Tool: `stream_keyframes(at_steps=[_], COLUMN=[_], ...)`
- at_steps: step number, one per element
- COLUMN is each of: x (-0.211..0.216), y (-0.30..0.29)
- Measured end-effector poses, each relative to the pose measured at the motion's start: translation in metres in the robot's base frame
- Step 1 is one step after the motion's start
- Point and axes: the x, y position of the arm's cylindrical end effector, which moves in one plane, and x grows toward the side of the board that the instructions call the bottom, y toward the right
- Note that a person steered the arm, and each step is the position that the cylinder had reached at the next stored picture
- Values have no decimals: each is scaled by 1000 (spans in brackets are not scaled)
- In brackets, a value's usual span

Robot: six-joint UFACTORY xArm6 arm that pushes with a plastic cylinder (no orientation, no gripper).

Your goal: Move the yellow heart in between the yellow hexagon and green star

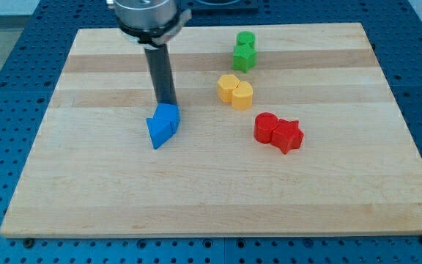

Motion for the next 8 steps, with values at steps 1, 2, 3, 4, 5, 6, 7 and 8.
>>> stream_keyframes(at_steps=[1,2,3,4,5,6,7,8], x=[13,13,14,14,14,10,1,-7], y=[35,81,123,133,138,139,139,139])
